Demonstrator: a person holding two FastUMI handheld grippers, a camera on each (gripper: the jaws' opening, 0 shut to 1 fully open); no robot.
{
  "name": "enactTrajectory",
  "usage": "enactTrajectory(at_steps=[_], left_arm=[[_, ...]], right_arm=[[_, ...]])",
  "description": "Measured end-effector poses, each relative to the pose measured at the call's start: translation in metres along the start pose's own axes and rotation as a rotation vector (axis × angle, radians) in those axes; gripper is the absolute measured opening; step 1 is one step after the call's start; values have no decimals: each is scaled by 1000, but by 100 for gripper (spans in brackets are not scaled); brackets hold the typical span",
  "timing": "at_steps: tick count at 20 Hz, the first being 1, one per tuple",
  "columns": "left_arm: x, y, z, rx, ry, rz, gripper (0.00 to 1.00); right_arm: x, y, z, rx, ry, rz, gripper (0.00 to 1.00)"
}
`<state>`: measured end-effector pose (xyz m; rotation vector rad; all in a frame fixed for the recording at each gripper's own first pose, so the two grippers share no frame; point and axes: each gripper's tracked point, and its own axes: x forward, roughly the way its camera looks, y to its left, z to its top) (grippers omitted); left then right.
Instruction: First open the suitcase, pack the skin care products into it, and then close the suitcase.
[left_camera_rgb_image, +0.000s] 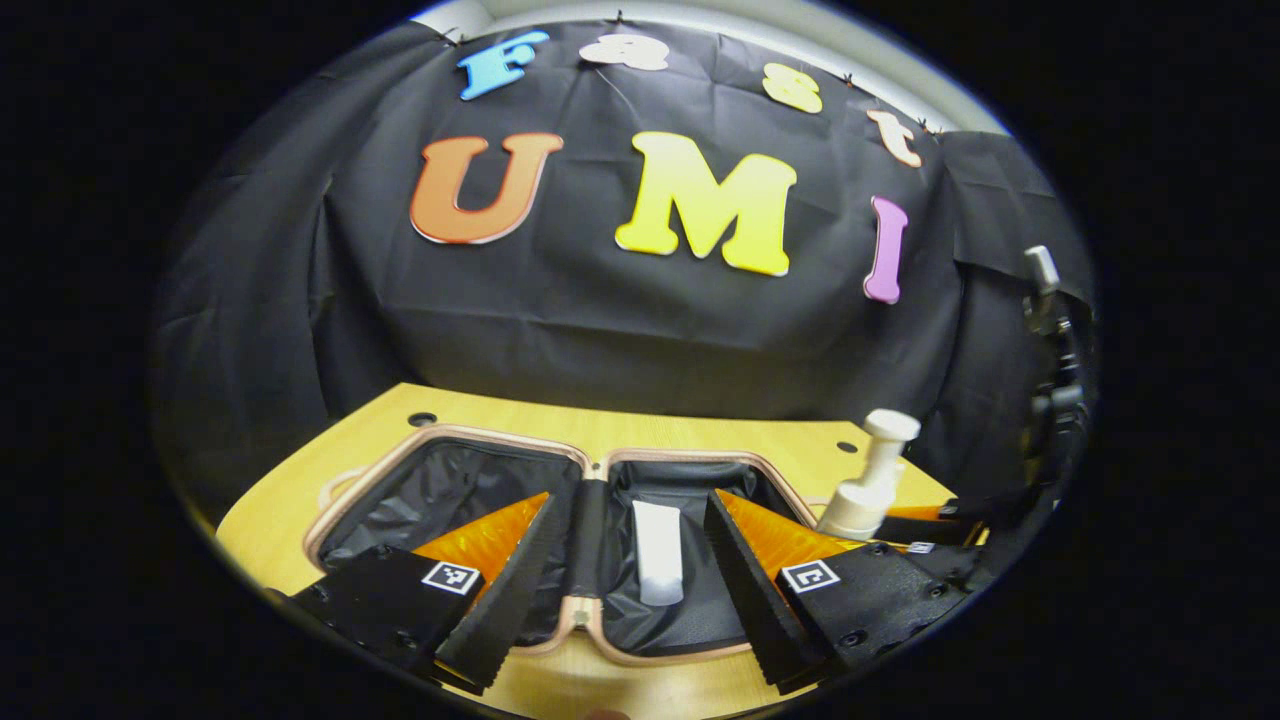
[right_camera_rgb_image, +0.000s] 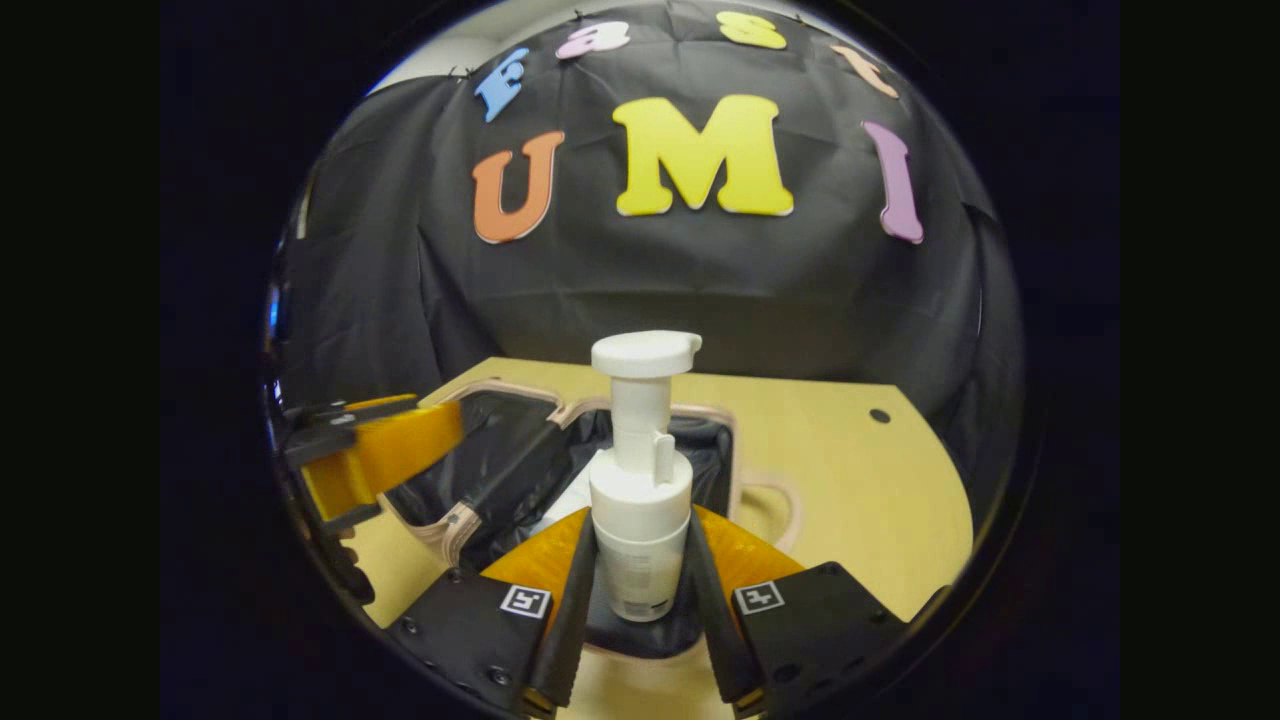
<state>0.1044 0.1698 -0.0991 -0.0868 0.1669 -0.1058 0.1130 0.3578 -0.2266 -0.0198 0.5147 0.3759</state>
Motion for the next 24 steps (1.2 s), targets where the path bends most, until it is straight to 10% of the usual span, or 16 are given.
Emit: enactTrajectory(at_steps=[10, 24], left_arm=[[-69, 92, 30, -82, -239, 82, 93], [-62, 146, 4, -75, -227, 165, 96]], right_arm=[[67, 4, -6, 56, 136, -95, 50], [121, -17, -48, 240, 439, -180, 49]])
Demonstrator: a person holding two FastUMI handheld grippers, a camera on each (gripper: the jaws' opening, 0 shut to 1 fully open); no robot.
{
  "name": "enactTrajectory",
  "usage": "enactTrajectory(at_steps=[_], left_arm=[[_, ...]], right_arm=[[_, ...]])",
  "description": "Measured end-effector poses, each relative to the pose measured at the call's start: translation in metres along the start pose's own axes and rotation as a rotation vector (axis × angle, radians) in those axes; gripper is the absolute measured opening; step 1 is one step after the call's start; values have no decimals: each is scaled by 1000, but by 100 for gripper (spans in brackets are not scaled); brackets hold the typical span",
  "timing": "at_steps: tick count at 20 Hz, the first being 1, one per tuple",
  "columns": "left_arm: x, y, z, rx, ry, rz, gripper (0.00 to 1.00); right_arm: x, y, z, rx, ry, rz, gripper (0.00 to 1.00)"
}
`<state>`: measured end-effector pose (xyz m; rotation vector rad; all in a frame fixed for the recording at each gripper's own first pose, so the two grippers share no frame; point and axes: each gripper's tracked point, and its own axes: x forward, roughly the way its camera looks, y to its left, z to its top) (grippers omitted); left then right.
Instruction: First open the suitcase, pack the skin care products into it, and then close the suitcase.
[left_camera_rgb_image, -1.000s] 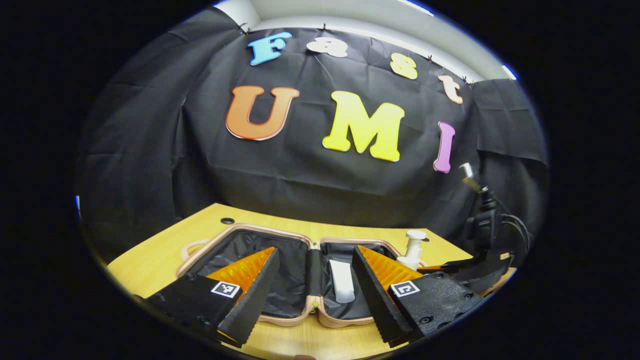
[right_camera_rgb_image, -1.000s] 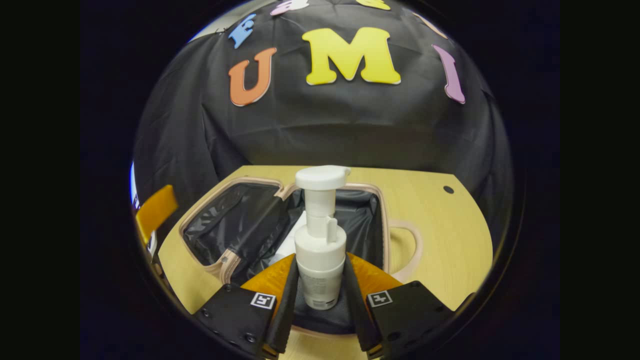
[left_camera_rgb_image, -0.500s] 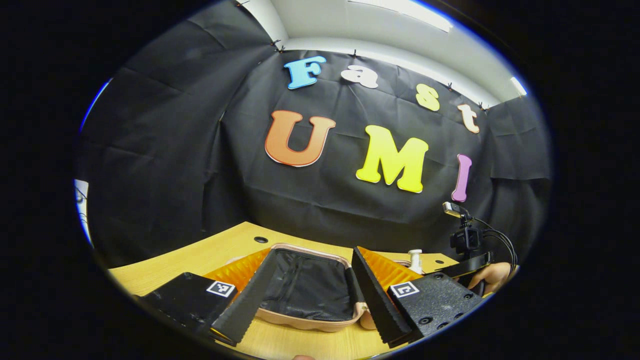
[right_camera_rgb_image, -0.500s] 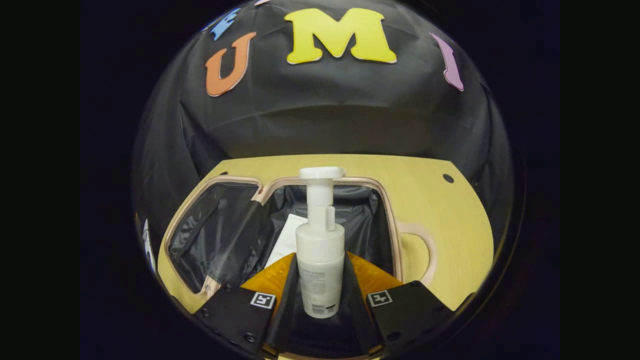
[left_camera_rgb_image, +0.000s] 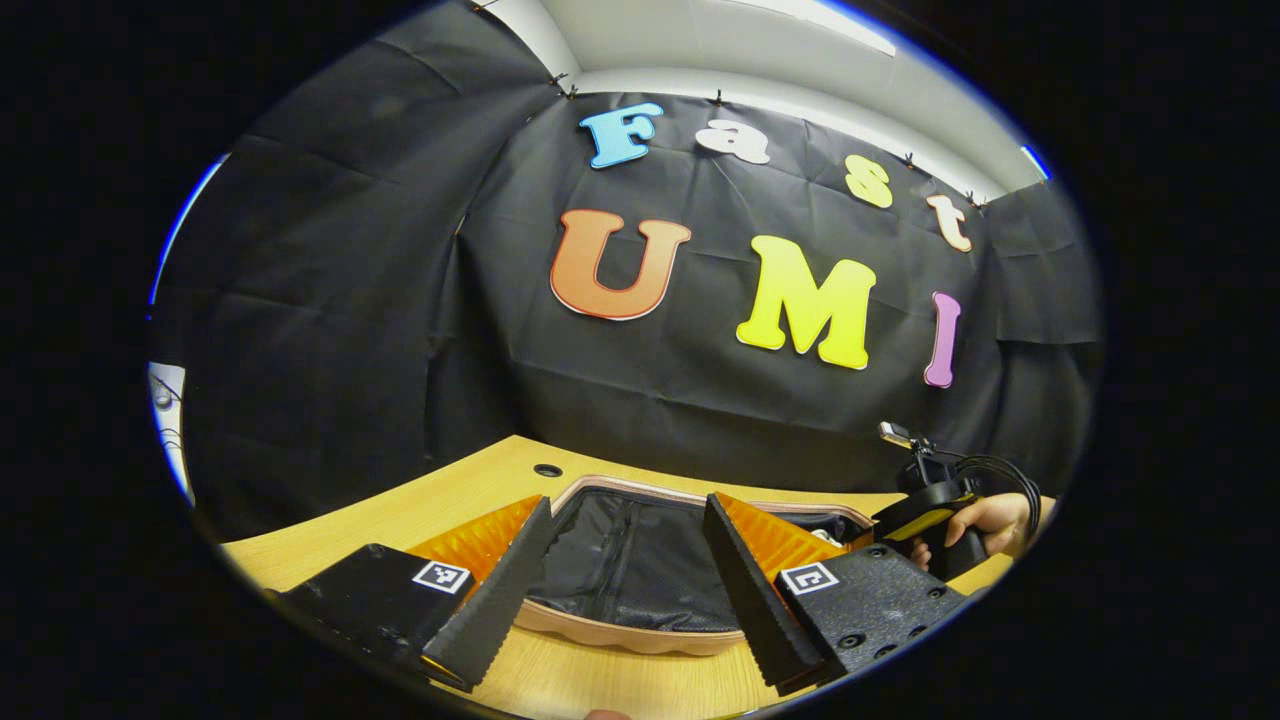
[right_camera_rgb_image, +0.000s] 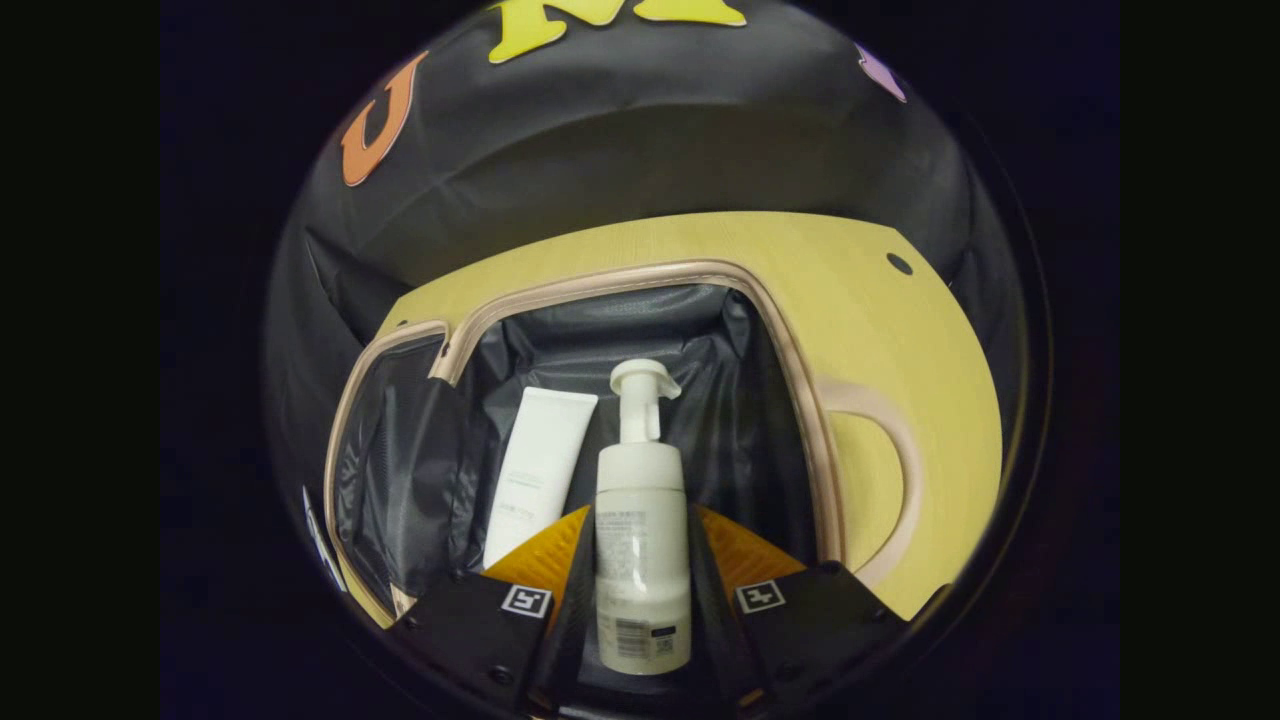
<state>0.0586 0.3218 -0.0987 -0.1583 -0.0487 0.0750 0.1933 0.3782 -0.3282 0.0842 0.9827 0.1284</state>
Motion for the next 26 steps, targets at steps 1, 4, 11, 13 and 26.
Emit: enactTrajectory(at_steps=[1, 4, 11, 13, 26], left_arm=[[0, 4, -1, 0, 4, 9, 97], [7, 17, -7, -9, 25, 34, 97], [28, 67, -7, -95, 71, 99, 97], [37, 89, -8, -144, 76, 122, 97], [99, 129, -92, -730, 342, 105, 96]], right_arm=[[0, 2, 1, 3, -2, 2, 50], [-10, 17, 9, 14, -39, 79, 55], [-103, 35, 43, -166, -345, 134, 77], [-144, 36, 46, -211, -455, 125, 81], [-318, 17, -45, -282, -784, 186, 80]])
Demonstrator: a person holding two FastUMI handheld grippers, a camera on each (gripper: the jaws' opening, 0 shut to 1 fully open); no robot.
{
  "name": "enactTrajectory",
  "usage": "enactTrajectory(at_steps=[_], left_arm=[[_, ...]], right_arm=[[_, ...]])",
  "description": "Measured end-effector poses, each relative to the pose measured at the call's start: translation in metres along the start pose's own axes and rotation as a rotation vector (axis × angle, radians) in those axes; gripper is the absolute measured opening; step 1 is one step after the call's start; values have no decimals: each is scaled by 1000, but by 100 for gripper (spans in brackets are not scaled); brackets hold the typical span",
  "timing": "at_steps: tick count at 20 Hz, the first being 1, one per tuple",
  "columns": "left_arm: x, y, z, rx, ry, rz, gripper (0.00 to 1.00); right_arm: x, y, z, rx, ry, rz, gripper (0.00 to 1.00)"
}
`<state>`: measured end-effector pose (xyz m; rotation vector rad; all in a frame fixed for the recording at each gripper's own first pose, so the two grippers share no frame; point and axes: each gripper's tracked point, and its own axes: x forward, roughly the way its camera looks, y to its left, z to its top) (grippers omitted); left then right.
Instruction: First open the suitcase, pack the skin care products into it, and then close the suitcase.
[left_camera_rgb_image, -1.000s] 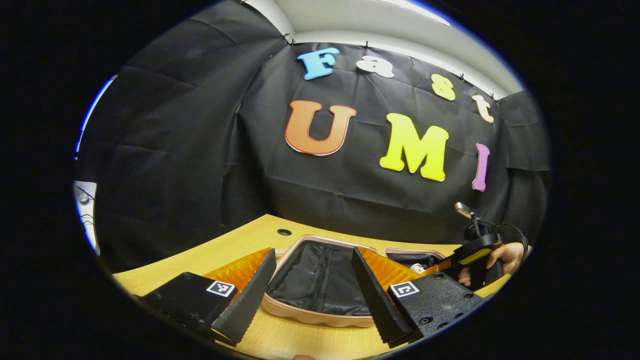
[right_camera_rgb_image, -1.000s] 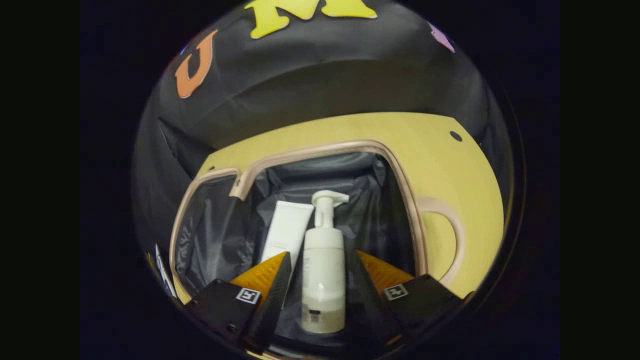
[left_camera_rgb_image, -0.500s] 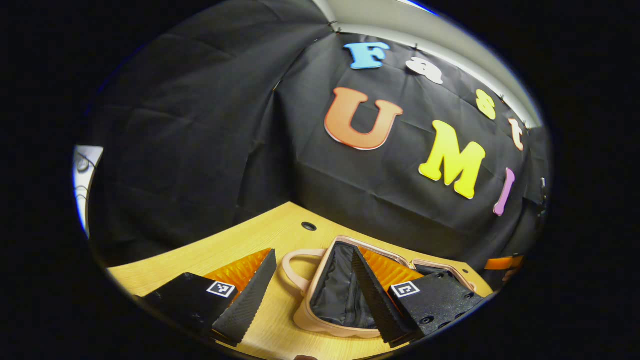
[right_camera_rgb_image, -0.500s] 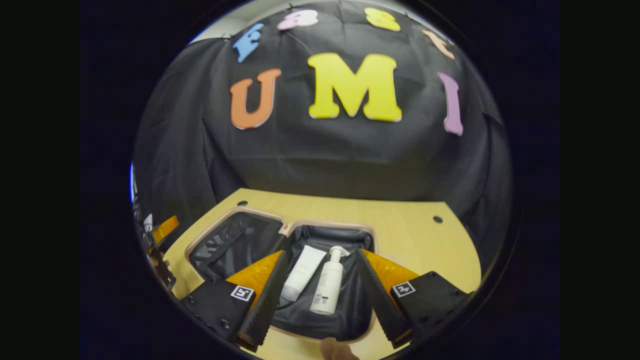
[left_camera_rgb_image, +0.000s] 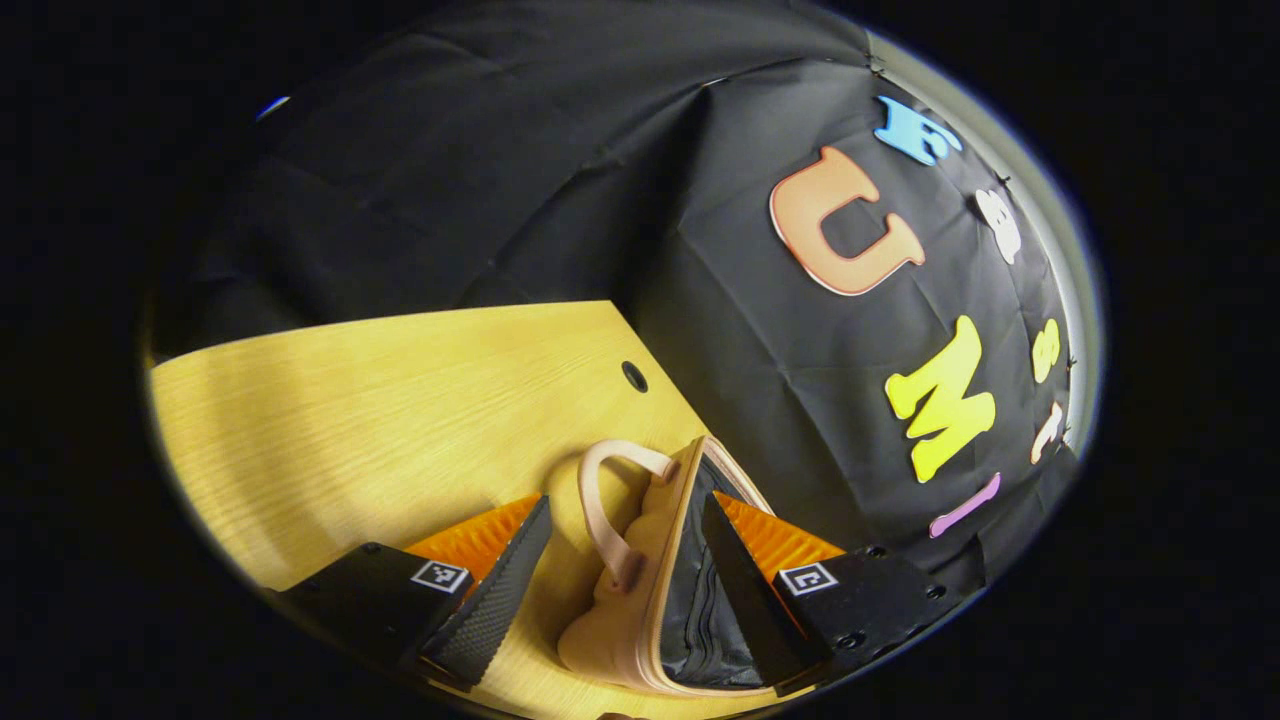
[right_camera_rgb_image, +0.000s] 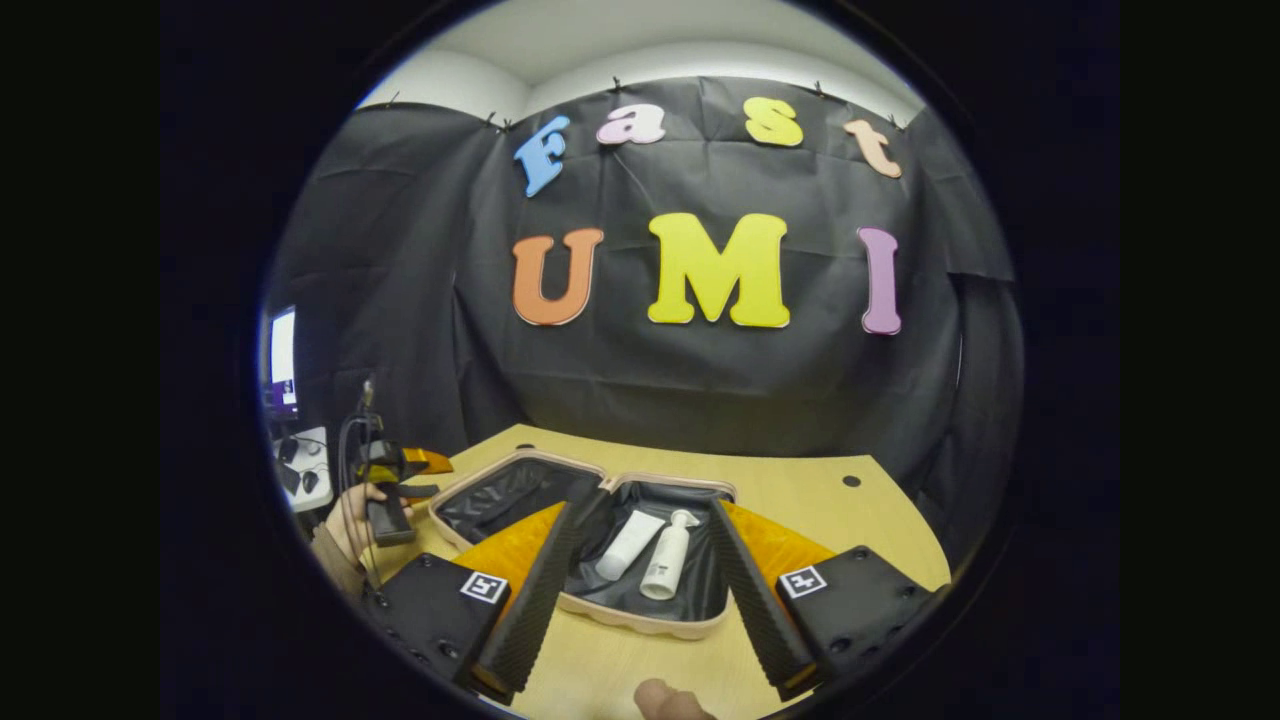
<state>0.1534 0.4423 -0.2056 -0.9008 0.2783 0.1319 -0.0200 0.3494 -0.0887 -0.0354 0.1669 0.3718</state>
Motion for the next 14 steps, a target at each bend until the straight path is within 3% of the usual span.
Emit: enactTrajectory(at_steps=[5, 6, 7, 10, 11, 12, 14], left_arm=[[20, 9, -9, -152, 51, -11, 92], [24, 8, -7, -175, 51, -18, 73], [29, 7, -7, -186, 51, -30, 74], [37, 10, -7, -219, 47, -43, 61], [37, 10, -6, -240, 45, -46, 50], [40, 9, -4, -262, 40, -52, 28], [41, 6, -5, -276, 47, -69, 22]], right_arm=[[-46, -22, 10, -34, -89, -51, 77], [-52, -22, 9, -49, -98, -51, 77], [-58, -22, 10, -63, -108, -52, 80], [-65, -17, 2, -102, -106, -49, 80], [-68, -16, -1, -116, -107, -45, 80], [-69, -14, -3, -130, -107, -41, 80], [-72, -13, -8, -149, -109, -44, 80]])
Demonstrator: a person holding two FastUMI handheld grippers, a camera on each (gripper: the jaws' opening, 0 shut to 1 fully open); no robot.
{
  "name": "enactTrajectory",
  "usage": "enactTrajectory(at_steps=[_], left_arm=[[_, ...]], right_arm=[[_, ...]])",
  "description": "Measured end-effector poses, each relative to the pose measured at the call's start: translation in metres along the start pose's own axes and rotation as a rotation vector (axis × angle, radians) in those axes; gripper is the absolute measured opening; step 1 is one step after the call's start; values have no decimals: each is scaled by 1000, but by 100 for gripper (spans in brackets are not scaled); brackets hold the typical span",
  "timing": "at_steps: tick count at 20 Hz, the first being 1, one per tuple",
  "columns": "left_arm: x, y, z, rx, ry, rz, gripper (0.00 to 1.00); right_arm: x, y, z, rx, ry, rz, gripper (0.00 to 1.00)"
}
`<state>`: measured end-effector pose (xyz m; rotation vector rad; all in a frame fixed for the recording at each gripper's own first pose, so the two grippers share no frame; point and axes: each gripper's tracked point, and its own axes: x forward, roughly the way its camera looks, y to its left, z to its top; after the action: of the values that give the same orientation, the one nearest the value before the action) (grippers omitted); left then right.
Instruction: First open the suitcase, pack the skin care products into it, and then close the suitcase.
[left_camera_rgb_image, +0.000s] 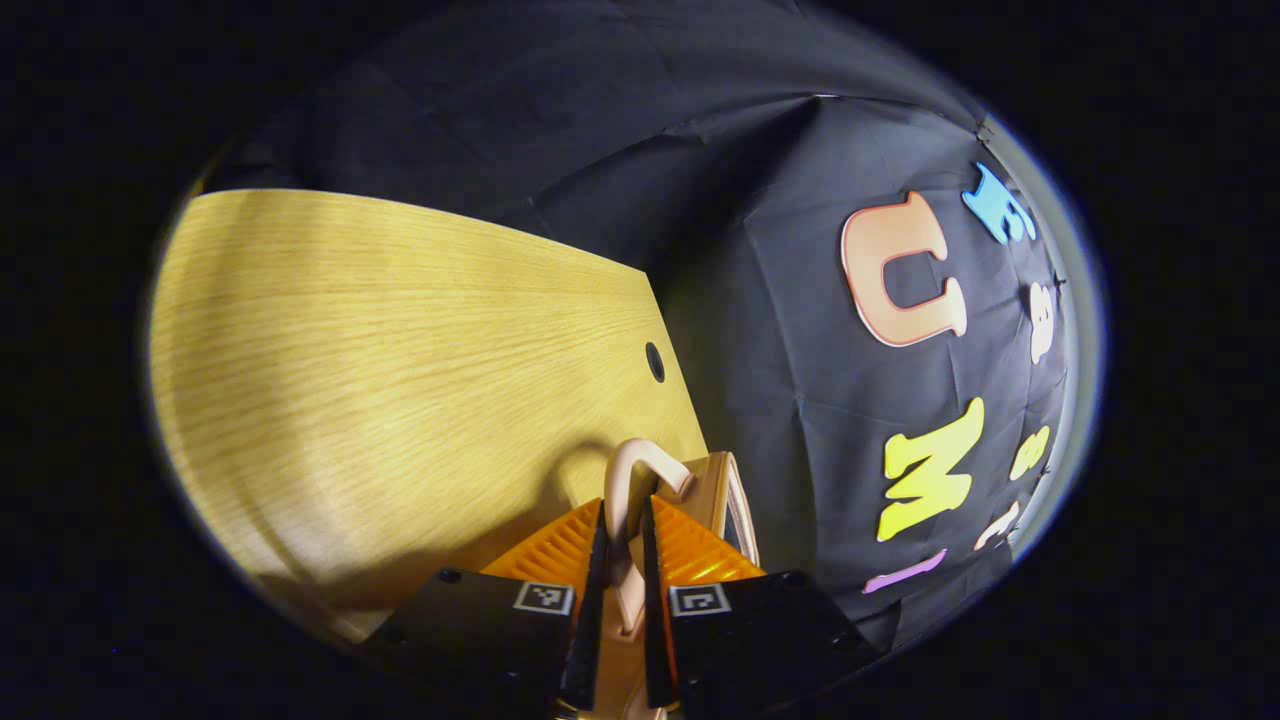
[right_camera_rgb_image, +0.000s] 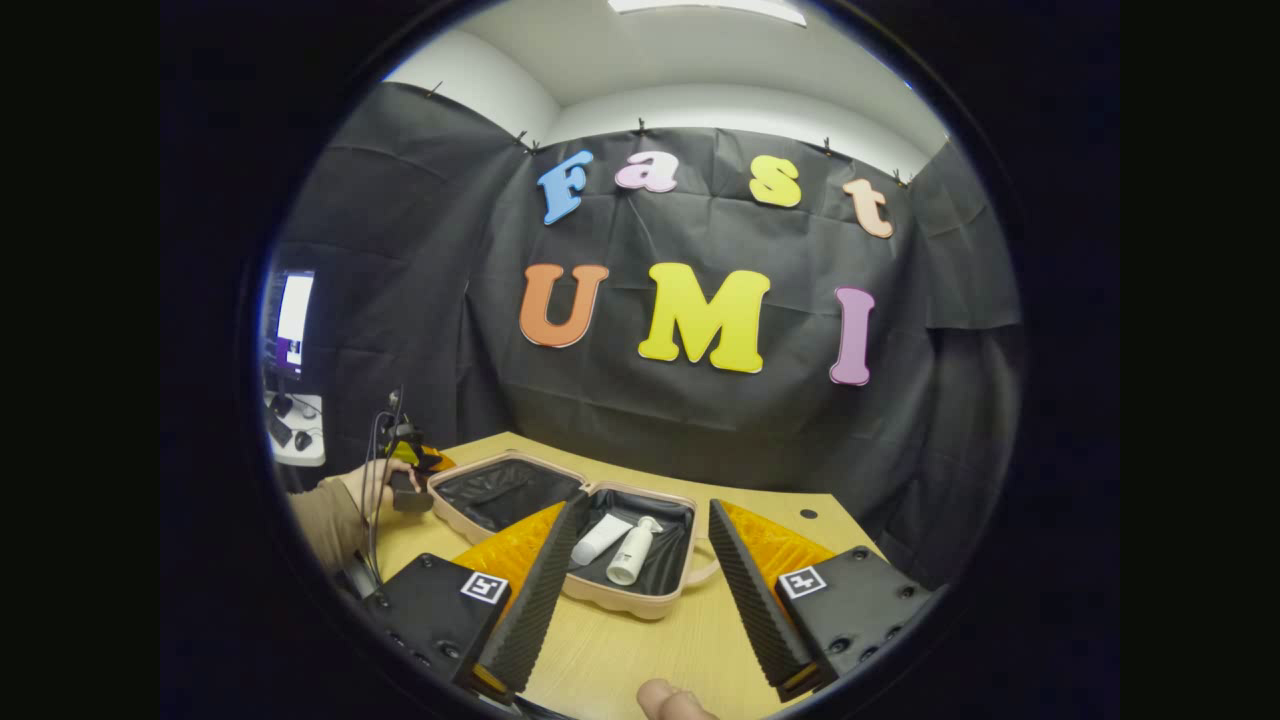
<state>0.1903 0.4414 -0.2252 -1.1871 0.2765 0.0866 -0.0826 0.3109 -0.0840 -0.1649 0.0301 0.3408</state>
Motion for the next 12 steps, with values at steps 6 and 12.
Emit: enactTrajectory(at_steps=[6, 12], left_arm=[[1, -10, 4, 61, -19, 20, 6], [-25, -77, 19, 208, -83, -13, 5]], right_arm=[[-11, -11, 2, 24, -12, -27, 79], [-26, -28, 5, 54, -36, -45, 79]])
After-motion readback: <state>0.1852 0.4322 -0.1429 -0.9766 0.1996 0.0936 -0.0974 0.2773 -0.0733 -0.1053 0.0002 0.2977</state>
